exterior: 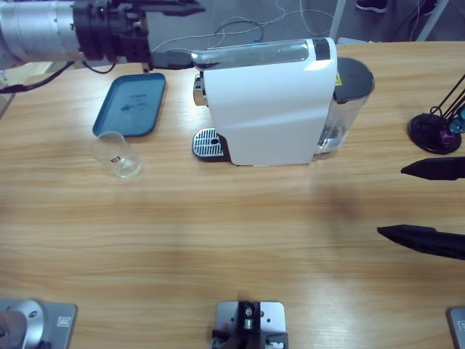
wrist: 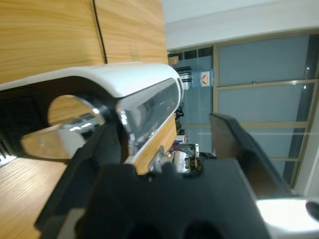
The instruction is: Pour coffee
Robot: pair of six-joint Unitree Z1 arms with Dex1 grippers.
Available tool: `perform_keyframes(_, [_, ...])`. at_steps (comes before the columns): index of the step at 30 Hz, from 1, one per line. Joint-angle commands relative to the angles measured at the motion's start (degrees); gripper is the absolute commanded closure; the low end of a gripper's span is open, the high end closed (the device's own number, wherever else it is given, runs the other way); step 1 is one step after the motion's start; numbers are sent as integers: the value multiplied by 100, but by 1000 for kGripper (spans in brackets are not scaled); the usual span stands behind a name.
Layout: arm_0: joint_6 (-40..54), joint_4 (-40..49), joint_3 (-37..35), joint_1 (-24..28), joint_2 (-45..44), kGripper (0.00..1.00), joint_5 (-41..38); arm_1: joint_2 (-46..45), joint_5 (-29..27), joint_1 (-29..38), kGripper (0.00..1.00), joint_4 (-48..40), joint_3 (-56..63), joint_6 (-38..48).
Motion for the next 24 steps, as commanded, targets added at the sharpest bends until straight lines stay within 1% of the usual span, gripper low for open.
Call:
perform_keyframes(1, [17,-72,-53,-75,213,1000,-194,-113,-111,38,0,33,96,-59])
perform_keyframes(9, [45,-139,-248,-123,-92,1000,-344,-104,-114,36,0,33,96,-59])
perform_keyframes(11, [52,-195,-215,-174,-204,1000,-273,-113,-120,38,0,33,96,-59])
perform_keyframes(14, [56,-311,-167,-230,-348,1000,38,-122,-134,34,0,33,96,-59])
perform_keyframes(19, [89,-327,-162,-233,-436,1000,61,-141,-146,40,0,42,102,-59])
perform_keyframes(21, [235,-308,-171,-221,-506,1000,59,-145,-164,34,0,42,103,-59])
perform_keyframes(23, [573,-86,-148,-156,-619,1000,26,-162,-186,34,0,42,105,-59])
perform_keyframes(24, [877,267,-95,-137,-775,910,43,-175,-211,36,0,46,103,-57])
